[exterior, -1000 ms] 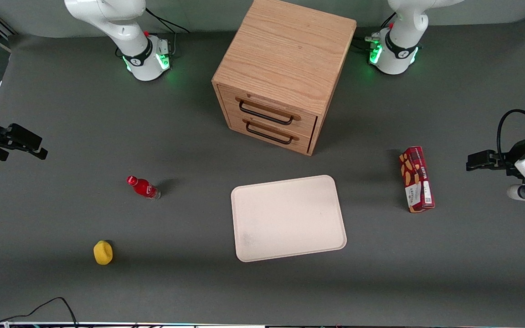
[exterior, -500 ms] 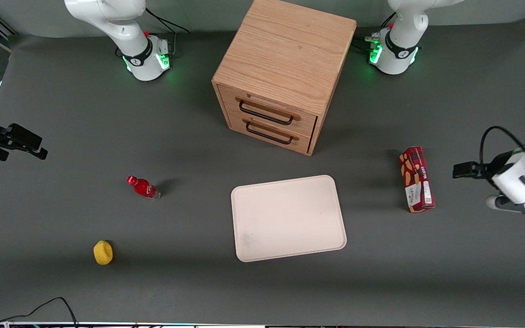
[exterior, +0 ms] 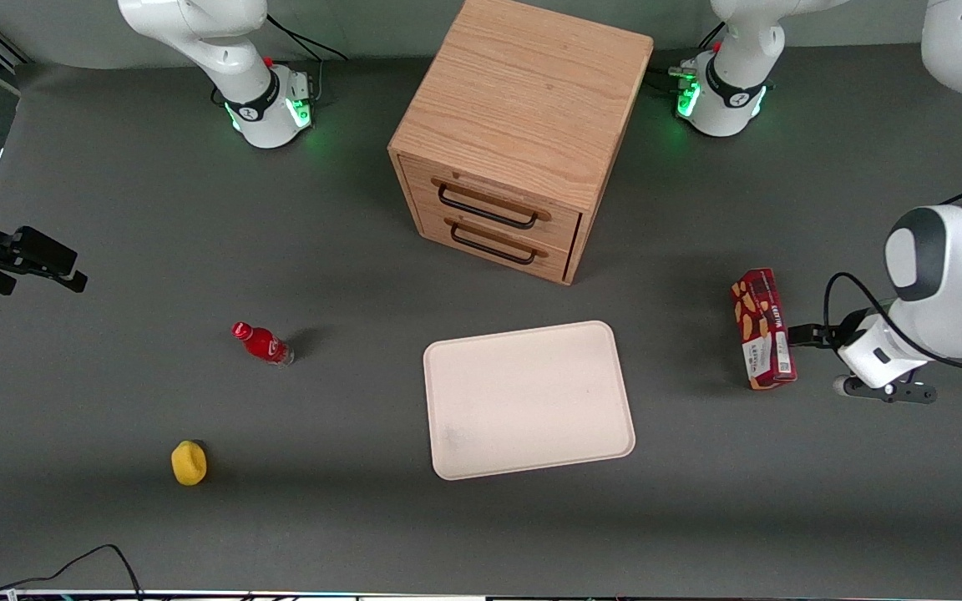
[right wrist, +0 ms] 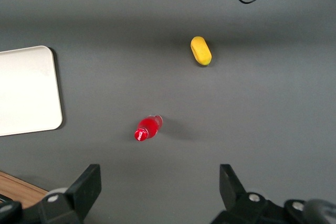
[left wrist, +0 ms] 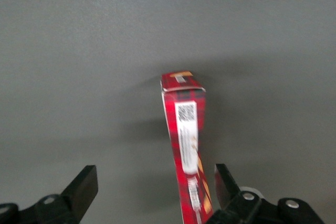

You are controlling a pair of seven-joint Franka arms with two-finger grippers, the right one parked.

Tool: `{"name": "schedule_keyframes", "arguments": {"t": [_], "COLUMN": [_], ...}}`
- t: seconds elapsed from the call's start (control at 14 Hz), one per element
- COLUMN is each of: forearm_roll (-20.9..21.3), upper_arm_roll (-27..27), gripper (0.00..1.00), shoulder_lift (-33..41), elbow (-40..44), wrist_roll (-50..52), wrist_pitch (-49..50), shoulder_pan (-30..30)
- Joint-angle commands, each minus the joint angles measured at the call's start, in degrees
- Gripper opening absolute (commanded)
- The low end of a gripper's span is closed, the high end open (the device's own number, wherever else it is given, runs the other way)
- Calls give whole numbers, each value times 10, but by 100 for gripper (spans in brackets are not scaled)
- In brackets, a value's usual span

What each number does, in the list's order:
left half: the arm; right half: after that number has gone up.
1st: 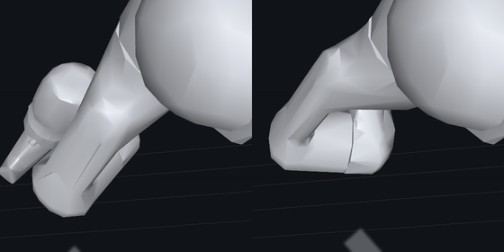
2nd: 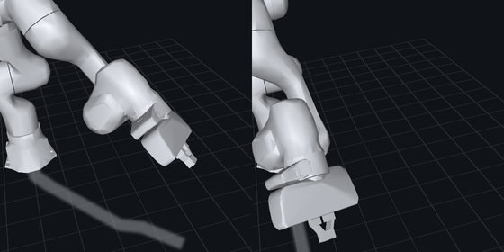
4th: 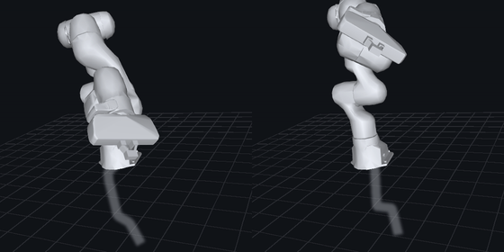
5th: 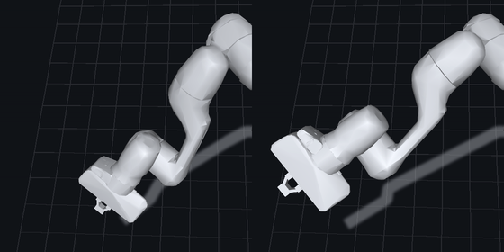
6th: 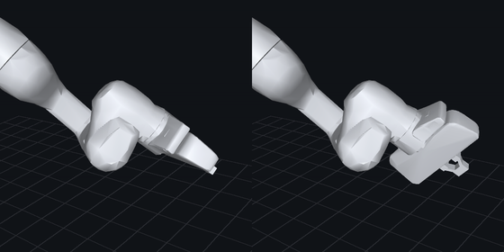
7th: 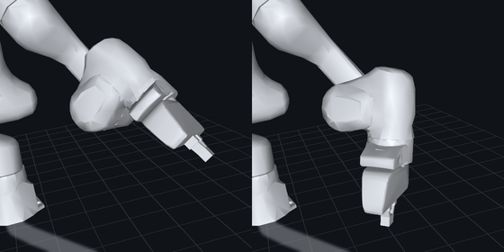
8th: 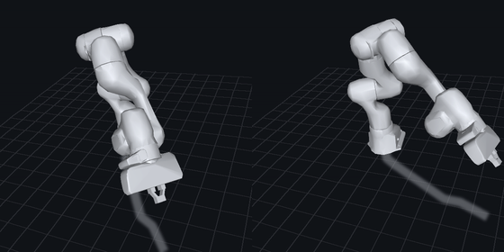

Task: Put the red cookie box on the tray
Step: 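Close the left gripper on the red box and lift it toward the tray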

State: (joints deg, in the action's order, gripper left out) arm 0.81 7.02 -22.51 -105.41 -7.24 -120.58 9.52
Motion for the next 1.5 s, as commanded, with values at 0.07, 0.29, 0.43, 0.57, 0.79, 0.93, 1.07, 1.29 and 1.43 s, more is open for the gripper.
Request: {"name": "schedule_keyframes", "arguments": {"t": [0.07, 0.29, 0.43, 0.57, 0.79, 0.93, 1.07, 1.29, 1.43], "forearm_roll": [-24, -24, -24, -24, -23, -22, -24, -23, -25], "upper_arm_roll": [3, 3, 3, 3, 4, 5, 7, 7, 7], "gripper": [98, 80, 47, 14, 0, 0, 0, 0, 0], "shoulder_lift": [2, -4, 0, 11, 14, 14, 5, -63, -104], "elbow": [-63, -77, -102, -117, -118, -104, -40, 124, 194], "wrist_roll": [36, 40, 41, 41, 42, 55, 65, 122, 184], "wrist_pitch": [-82, -95, -122, -120, -112, -109, -49, 77, 87], "shoulder_pan": [-4, -13, -12, -12, -20, -22, -28, -80, -114]}}
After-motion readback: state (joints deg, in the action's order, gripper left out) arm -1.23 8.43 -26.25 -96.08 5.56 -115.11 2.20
